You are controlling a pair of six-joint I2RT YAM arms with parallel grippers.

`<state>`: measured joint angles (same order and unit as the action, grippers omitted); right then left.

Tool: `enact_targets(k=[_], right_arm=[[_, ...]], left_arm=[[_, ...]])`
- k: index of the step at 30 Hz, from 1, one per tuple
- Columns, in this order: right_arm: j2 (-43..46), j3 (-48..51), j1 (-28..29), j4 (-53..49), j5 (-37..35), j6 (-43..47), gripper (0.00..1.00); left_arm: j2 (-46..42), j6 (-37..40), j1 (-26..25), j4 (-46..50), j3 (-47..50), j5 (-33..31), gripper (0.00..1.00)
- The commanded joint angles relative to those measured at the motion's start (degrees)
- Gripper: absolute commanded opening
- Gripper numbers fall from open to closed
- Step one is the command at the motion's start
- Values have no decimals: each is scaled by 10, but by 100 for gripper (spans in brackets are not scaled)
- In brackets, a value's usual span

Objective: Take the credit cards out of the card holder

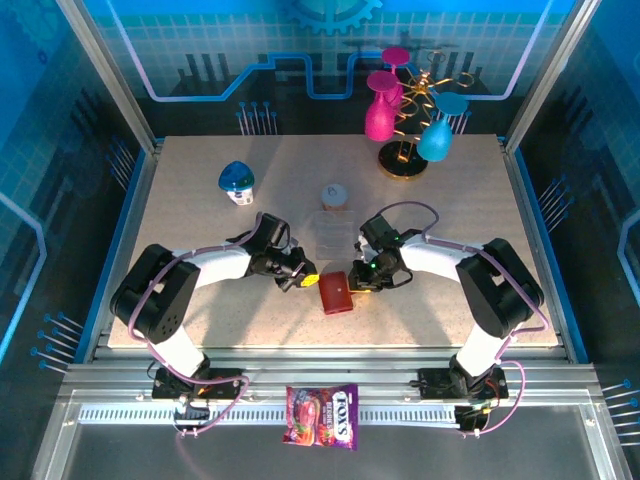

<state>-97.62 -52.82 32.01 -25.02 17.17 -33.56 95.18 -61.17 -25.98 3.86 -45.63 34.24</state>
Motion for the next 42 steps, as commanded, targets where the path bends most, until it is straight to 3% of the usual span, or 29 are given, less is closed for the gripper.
enact_targets(k=[1, 8, 15, 27, 42], right_arm=[[-3, 6, -6, 9, 16, 0, 20], [44, 15, -6, 17, 16, -22, 8], [96, 21, 1, 46, 18, -81, 0], [139, 28, 71, 113, -40, -185, 0], [147, -15, 103, 65, -71, -176, 0]], left_arm=[[-15, 0, 1, 16, -16, -5, 9], [-25, -6, 5, 0, -14, -13, 15], [-42, -6, 40, -29, -3, 14, 18], [-91, 51, 116, -1, 26, 64, 21], [-117, 80, 118, 36, 33, 73, 24]])
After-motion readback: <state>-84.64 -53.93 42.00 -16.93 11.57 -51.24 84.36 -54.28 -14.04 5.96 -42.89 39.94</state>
